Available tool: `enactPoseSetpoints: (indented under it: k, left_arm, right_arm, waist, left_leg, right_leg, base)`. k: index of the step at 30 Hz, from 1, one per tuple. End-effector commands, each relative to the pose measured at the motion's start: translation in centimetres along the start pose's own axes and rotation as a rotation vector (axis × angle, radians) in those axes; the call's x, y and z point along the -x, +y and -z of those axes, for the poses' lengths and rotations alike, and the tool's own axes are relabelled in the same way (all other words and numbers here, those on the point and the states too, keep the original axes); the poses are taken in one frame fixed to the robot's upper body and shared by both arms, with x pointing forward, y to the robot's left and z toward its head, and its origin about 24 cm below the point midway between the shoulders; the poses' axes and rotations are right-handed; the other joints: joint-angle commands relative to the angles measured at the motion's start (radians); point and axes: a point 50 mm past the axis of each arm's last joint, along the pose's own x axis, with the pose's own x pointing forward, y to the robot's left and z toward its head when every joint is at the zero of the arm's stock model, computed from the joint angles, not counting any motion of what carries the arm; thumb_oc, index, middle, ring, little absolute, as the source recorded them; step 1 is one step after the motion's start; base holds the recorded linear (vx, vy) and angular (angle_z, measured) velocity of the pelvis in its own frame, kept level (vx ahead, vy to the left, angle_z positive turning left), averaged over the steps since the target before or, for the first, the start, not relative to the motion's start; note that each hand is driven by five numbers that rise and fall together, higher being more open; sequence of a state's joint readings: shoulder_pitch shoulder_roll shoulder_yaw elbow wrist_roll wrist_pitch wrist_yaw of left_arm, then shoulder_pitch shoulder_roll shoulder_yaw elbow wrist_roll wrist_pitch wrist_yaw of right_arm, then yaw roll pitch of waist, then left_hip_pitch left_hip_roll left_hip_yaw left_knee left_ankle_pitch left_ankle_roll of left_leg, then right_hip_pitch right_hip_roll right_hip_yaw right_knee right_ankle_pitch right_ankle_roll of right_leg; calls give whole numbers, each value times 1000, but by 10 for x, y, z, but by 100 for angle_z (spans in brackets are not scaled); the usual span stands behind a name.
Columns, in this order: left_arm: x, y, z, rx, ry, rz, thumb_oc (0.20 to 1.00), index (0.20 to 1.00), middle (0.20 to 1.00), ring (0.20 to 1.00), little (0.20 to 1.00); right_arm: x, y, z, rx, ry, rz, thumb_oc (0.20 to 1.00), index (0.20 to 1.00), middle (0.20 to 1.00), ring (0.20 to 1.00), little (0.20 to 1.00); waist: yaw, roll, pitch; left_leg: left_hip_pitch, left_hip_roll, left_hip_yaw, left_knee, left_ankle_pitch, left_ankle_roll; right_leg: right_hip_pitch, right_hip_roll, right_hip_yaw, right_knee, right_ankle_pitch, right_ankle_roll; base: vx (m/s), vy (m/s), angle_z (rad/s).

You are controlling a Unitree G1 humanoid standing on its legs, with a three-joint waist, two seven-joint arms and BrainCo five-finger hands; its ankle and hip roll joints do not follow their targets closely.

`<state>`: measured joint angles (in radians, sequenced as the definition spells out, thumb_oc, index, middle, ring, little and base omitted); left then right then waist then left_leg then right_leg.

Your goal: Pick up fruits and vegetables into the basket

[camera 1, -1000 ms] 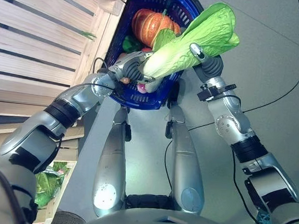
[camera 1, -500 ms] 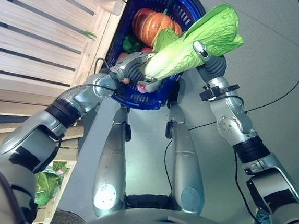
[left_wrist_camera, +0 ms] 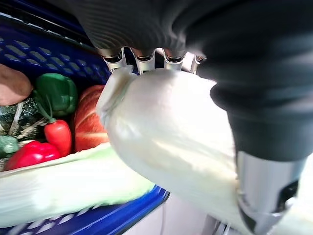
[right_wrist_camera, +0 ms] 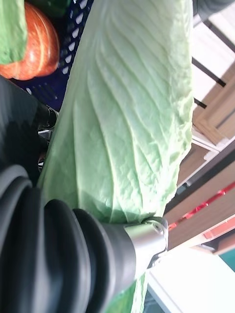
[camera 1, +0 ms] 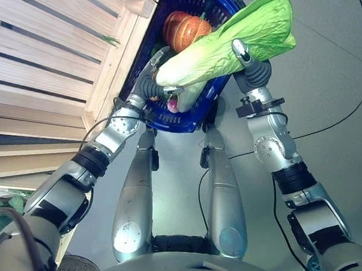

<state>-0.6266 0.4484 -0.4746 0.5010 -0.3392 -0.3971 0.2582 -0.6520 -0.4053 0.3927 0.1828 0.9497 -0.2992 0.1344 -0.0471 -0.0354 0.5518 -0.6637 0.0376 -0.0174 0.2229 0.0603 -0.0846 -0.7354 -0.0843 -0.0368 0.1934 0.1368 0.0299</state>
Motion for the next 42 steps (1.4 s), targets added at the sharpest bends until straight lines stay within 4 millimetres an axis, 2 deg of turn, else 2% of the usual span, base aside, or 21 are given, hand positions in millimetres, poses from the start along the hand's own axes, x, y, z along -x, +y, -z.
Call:
enactPoseSetpoints:
  k: [1, 8, 13, 21, 25, 30, 42]
  left_arm:
    - [-7, 52, -16, 185, -84, -301, 1000, 1000, 1000, 1000, 1000]
    - [-4, 84, -13, 319, -75, -531, 1000, 1000, 1000, 1000, 1000]
    - [-1, 101, -5, 299, -24, -637, 1000, 1000, 1000, 1000, 1000]
    - [5, 105, 11, 248, 56, -684, 1000, 1000, 1000, 1000, 1000]
    - [7, 104, 15, 237, 78, -689, 1000, 1000, 1000, 1000, 1000]
    - [6, 104, 21, 222, 116, -681, 1000, 1000, 1000, 1000, 1000]
    - [-13, 102, 16, 189, 144, -566, 1000, 1000, 1000, 1000, 1000]
  right_arm:
    - [2, 22, -18, 25, -78, -121, 200, 200, 200, 200, 200]
    - [2, 16, -21, 103, -70, -93, 200, 200, 200, 200, 200]
    - [-2, 12, -29, 177, -91, -56, 200, 200, 200, 200, 200]
    - [-8, -1, -34, 252, -127, 106, 200, 200, 200, 200, 200]
    - [-11, -3, -32, 279, -111, 132, 200, 200, 200, 200, 200]
    - [-23, -8, -23, 316, -14, 168, 200, 200, 200, 200, 200]
    - [-56, -46, -10, 450, 252, 321, 200, 200, 200, 200, 200]
  waist:
    - [14, -4, -32]
    - [6, 7, -32]
    - [1, 10, -32]
    - [1, 20, -32]
    - [3, 25, -32]
    - [16, 33, -32]
    - [69, 56, -32]
  left_leg:
    - [-2, -56, 20, -43, 2, 22]
    - [-5, -60, 19, -29, -1, 20]
    - [-12, -61, 20, -22, 0, 18]
    - [-17, -60, 24, -17, 2, 17]
    - [-20, -62, 23, -13, 2, 17]
    - [-22, -67, 19, -3, 1, 17]
    - [-33, -75, 6, 36, -6, 14]
  right_leg:
    - [48, 49, -54, 57, -95, 67]
    - [46, 50, -53, 73, -112, 57]
    - [43, 51, -50, 75, -120, 51]
    - [38, 49, -51, 80, -126, 46]
    - [36, 47, -52, 82, -127, 45]
    - [36, 41, -60, 89, -131, 41]
    - [30, 22, -91, 126, -139, 36]
  base:
    - [8, 32, 0]
    - [3, 38, -1]
    - [0, 26, 0]
    - [2, 21, 0]
    - [0, 0, 0]
    - [0, 0, 0]
    - [8, -6, 0]
